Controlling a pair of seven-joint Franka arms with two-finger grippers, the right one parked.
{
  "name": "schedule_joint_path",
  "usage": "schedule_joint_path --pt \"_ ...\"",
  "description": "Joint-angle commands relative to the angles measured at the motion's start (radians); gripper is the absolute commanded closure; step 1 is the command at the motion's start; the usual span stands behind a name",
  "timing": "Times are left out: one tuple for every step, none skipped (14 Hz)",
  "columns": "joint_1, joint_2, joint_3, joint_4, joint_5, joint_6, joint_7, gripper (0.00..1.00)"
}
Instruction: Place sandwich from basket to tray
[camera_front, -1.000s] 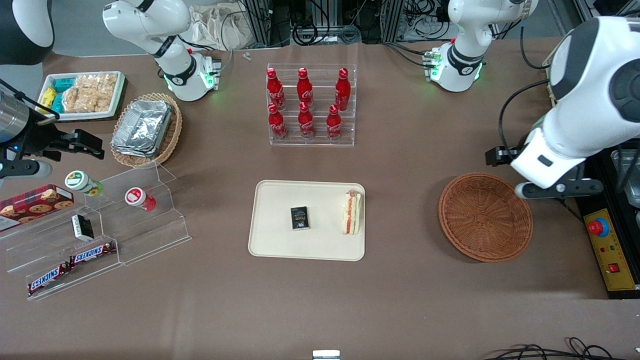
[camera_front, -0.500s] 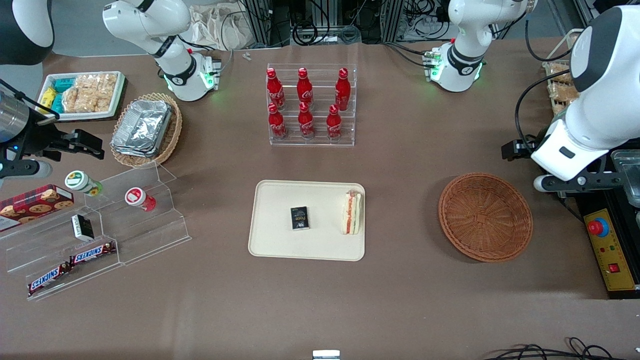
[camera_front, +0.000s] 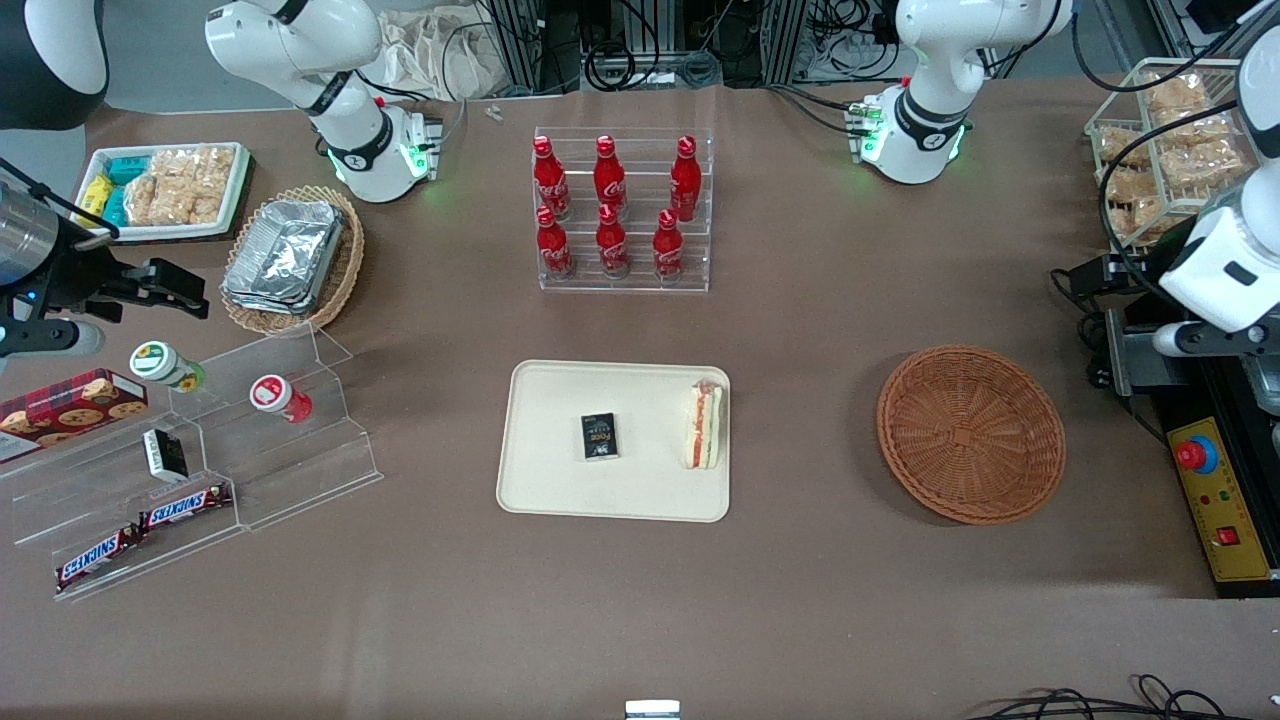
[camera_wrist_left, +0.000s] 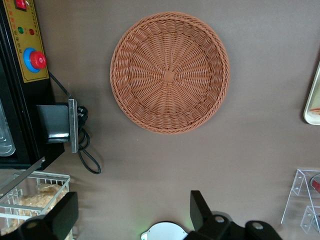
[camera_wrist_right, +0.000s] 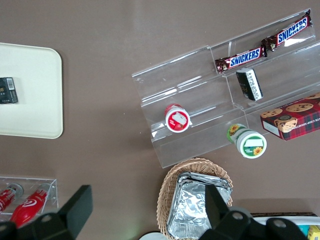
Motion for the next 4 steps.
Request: schedule_joint_path --pt "-0.061 -0.019 0.058 -0.054 -0.001 0.030 0.014 0.00" --pt "-0.061 -0.004 0.056 -0.044 0.001 0.030 0.013 0.00" --pt "-0.058 -0.001 0.058 -0.039 -0.001 0.031 0.015 0.00" --pt "-0.053 -0.004 0.059 -0.039 -0.007 0.033 0.018 0.00"
